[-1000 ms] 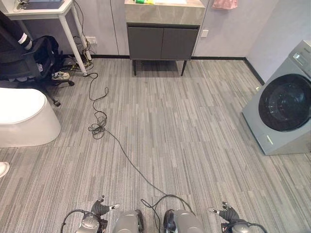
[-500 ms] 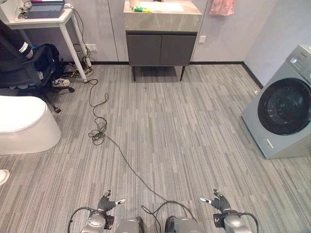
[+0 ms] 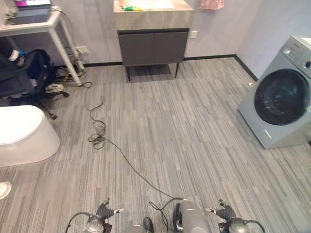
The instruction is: Put brush and paste in cup on sink, flatten towel.
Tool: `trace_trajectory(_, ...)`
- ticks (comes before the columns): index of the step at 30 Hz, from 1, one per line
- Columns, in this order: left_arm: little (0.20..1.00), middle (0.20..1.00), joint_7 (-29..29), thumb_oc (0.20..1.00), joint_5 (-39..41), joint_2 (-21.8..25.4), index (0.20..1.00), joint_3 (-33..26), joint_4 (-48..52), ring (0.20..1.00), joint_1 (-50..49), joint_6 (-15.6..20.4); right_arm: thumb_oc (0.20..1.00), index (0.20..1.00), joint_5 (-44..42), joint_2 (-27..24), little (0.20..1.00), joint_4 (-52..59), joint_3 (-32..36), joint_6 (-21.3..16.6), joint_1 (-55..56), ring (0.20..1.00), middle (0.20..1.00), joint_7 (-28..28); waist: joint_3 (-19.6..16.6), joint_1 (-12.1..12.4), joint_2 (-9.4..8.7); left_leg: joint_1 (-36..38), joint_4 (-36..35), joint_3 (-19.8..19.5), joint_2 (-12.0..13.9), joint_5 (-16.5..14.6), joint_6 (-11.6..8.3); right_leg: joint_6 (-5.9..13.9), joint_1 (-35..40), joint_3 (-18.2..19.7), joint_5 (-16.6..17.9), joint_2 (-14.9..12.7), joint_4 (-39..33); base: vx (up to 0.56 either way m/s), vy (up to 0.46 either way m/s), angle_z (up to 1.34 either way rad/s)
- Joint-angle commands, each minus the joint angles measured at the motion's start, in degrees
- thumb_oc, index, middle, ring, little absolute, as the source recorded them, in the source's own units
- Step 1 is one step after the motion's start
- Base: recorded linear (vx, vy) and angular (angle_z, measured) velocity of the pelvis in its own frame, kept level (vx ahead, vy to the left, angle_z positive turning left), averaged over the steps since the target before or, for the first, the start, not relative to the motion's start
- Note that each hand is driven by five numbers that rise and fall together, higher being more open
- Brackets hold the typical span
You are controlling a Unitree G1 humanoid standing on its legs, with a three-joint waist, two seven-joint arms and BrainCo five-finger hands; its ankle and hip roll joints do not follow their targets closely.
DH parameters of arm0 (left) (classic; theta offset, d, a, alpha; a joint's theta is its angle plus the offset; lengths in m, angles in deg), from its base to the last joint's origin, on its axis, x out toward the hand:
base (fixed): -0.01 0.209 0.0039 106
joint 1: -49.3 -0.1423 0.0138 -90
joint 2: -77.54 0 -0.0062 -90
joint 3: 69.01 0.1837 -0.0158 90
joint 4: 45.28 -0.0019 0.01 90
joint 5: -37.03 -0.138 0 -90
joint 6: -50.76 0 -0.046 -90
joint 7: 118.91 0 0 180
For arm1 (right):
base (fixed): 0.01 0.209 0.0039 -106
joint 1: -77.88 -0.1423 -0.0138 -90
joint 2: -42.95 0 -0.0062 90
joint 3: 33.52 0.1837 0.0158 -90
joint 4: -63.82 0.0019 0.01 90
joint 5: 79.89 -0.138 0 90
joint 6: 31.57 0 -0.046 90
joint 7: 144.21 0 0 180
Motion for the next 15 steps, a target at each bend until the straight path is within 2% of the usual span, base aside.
trace_trajectory(1, 1.000, 1.000, 0.97, 1.000, -3.30, 0.94, 1.000, 0.48, 0.68, 1.000, 0.84, -0.15, 1.000, 1.000, 1.58, -2.08, 1.000, -1.61, 1.40, 0.13, -2.31, 1.000, 1.000, 1.13, -0.80, -1.38, -1.02, 7.02, -3.94, -1.53, -1.32, -2.22, -5.83, -0.11, 0.53, 3.39, 9.86, -2.14, -11.80, 0.39, -0.056, 0.32)
trace_trajectory(2, 1.000, 1.000, 0.82, 1.000, -3.31, 0.65, 1.000, 0.65, 0.96, 1.000, 1.40, -0.12, 1.000, 1.000, 2.48, -2.34, 1.000, -1.86, 2.05, 0.62, -1.75, 1.000, 1.000, 1.12, -0.40, -1.88, -0.93, 8.81, -3.42, -2.18, -1.40, -3.94, -6.44, 0.40, 0.62, 3.62, 11.40, -3.11, -17.31, 0.34, -0.042, 0.25)
trace_trajectory(6, 1.000, 1.000, 0.68, 1.000, -2.04, 0.31, 1.000, 0.09, 1.14, 1.000, 1.74, -0.08, 1.000, 1.000, 2.84, -2.67, 1.000, -2.41, 3.24, 1.32, -1.09, 1.000, 1.000, 0.51, -0.23, -2.79, -0.88, 12.28, -3.15, -3.52, -1.34, -6.41, -7.24, 1.04, -0.13, 3.41, 13.67, -4.62, -22.76, 0.33, -0.060, 0.24)
trace_trajectory(8, 1.000, 1.000, 0.63, 1.000, -1.36, -0.07, 1.000, 0.27, 1.22, 1.000, 1.76, -0.22, 1.000, 1.000, 3.12, -2.97, 1.000, -1.93, 3.71, 1.58, -0.54, 1.000, 1.000, 0.03, -0.64, -3.69, -0.54, 16.13, -3.29, -5.47, -0.68, -8.36, -8.11, 1.27, -0.95, 3.52, 15.44, -5.53, -21.67, 0.57, -0.178, 0.17)
trace_trajectory(11, 1.000, 1.000, 0.64, 1.000, -1.99, -0.12, 1.000, 0.10, 0.27, 1.000, 1.51, -0.35, 1.000, 1.000, 3.79, -3.30, 1.000, -1.57, 3.58, 1.71, 0.19, 1.000, 1.000, -0.26, -2.62, -4.11, 0.22, 18.44, -2.85, -7.55, 0.88, -7.74, -8.94, 0.23, -1.55, 3.27, 14.44, -4.78, -18.74, 0.49, -0.214, 0.44)
trace_trajectory(12, 1.000, 1.000, 0.29, 1.000, -1.64, -0.75, 1.000, 0.62, -0.04, 1.000, 1.69, -0.69, 1.000, 1.000, 4.27, -3.55, 1.000, -1.69, 3.30, 1.71, -0.44, 1.000, 1.000, 0.03, -2.45, -4.81, 0.21, 18.23, -2.20, -7.30, 1.40, -7.83, -9.12, -0.16, -1.48, 4.28, 15.83, -4.39, -18.72, 0.46, -0.326, 0.81)
trace_trajectory(13, 1.000, 1.000, 0.96, 1.000, -1.17, -1.04, 1.000, -0.32, -0.88, 1.000, 0.72, -1.31, 1.000, 1.000, 4.35, -3.77, 1.000, -1.46, 3.17, 1.39, 0.23, 1.000, 1.000, -0.49, -4.31, -5.03, 1.35, 17.12, 2.08, -7.51, 4.50, -2.15, -11.63, -1.85, -0.54, 4.16, 14.22, -1.31, -17.08, 0.62, -0.477, 0.64)
trace_trajectory(14, 1.000, 1.000, 1.27, 1.000, -1.16, -1.47, 1.000, -0.10, -0.85, 1.000, 0.17, -1.53, 1.000, 1.000, 4.87, -4.20, 1.000, -1.10, 2.63, 1.48, 0.12, 1.000, 1.000, -0.70, -4.73, -5.00, 1.83, 14.68, 8.78, -7.44, 6.18, 3.70, -12.99, -3.27, 0.92, 3.84, 13.10, 0.18, -16.64, 0.92, -0.945, 0.27)
trace_trajectory(15, 1.000, 1.000, 2.23, 1.000, -2.30, -0.98, 1.000, 1.64, 0.37, 1.000, 0.59, -1.77, 1.000, 1.000, 4.71, -6.09, 1.000, -0.15, 1.93, 1.26, -0.39, 1.000, 1.000, -0.51, -3.39, -3.53, 0.22, 1.68, 31.84, -6.80, 10.27, 15.16, -13.15, -8.45, 7.34, 3.72, 7.71, 2.17, -17.19, 0.71, -0.859, 0.18)
